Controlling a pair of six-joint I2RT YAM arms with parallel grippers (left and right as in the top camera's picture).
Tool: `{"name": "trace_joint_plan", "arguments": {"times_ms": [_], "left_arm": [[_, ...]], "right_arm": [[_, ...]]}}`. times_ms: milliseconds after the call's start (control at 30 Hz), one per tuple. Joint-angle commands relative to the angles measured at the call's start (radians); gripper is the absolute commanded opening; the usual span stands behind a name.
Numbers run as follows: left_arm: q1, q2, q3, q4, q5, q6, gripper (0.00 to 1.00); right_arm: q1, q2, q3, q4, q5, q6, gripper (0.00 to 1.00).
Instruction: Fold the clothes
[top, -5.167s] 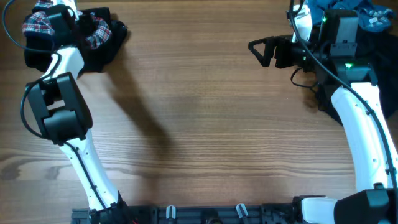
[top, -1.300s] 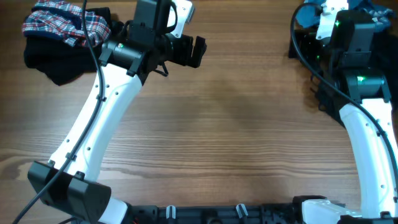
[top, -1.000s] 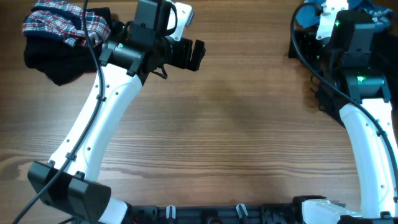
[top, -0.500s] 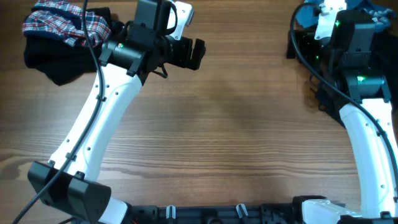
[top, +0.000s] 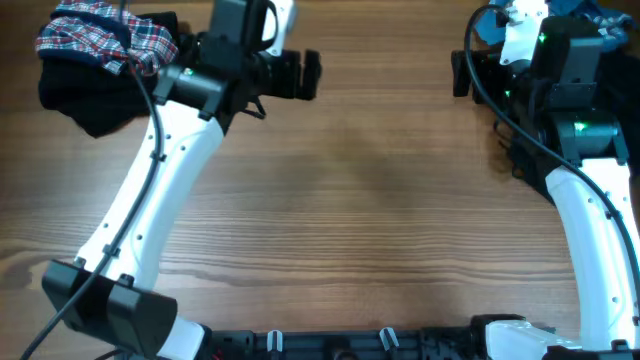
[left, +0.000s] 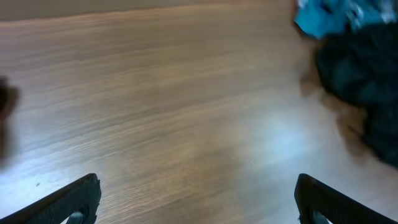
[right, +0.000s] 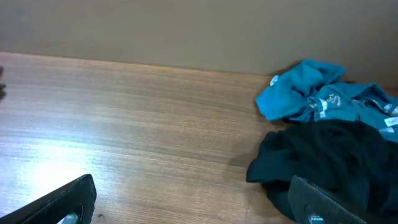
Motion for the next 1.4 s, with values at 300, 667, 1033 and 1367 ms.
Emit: {"name": "trace_joint_plan", "arguments": {"times_ms": [300,667,1033,1367], "left_arm": [[0.127,-0.035,-0.002,-0.004,0.008,-0.158,1.0],[0.127,-0.132,-0.002,-0.008,0.008,-0.049,1.0],[0.086,-0.18,-0.002,-0.124,0.009,-0.031,1.0],[0.055,-0.18,-0.002,-0.418,0.008,-0.031,1.0]], "right_arm": [[-0.003,0.01,-0.003,-0.002,-0.02,-0.006,1.0],[-0.003,0.01,-0.003,-0.003,-0.02,-0.006,1.0],[-0.003,0.01,-0.003,-0.004,-0.02,-0.006,1.0],[-0.003,0.01,-0.003,-0.004,-0.02,-0.006,1.0]]}}
